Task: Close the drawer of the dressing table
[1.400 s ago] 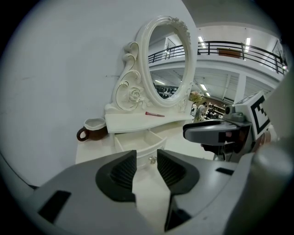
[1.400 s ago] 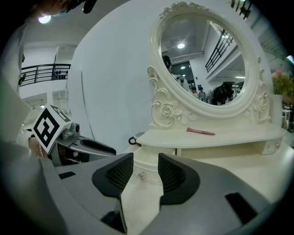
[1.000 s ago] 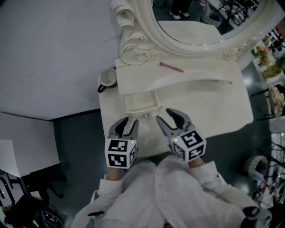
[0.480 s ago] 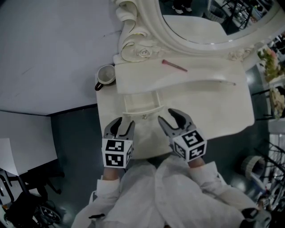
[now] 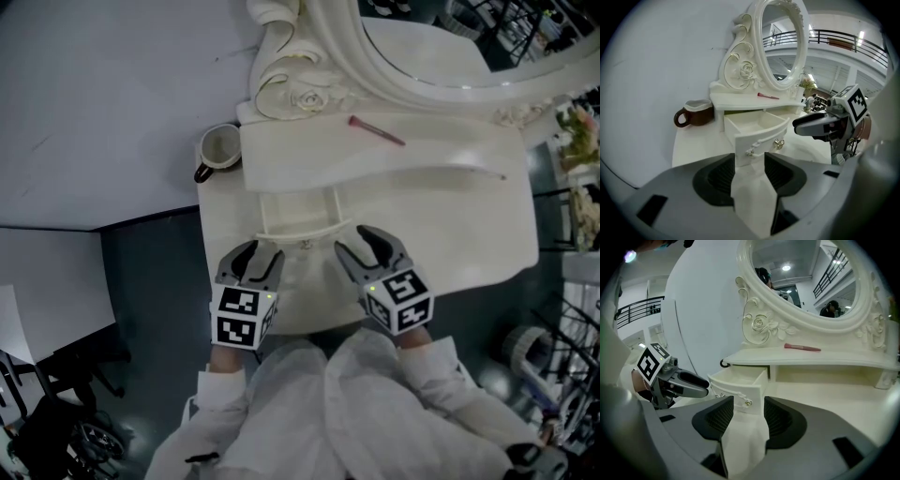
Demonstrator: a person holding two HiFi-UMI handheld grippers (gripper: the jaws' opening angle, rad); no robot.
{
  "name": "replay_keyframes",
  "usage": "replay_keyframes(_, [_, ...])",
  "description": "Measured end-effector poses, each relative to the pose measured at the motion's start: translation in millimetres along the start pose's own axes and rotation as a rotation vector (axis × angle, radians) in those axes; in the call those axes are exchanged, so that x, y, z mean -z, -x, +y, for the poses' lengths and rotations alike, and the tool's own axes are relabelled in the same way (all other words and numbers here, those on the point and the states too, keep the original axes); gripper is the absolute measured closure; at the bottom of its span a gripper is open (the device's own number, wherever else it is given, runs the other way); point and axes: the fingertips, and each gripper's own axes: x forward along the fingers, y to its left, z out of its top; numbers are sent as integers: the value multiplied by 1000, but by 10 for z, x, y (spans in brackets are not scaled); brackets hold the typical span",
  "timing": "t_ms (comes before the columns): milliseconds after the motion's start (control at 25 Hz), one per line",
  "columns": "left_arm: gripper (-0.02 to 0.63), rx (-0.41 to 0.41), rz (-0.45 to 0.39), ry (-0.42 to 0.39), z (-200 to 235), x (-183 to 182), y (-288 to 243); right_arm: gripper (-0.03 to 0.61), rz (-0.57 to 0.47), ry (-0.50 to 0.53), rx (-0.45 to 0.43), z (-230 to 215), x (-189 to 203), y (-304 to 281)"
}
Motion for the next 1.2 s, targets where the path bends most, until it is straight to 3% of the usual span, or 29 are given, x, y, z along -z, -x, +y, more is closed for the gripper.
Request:
replay_keyframes(680, [428,29,6,-48,43,-55,-190,380,83,97,-38,-73,137,-292])
replay_keyframes(1200, [428,35,18,-84,59,-37,-213,380,64,112,-120,67,57,-394])
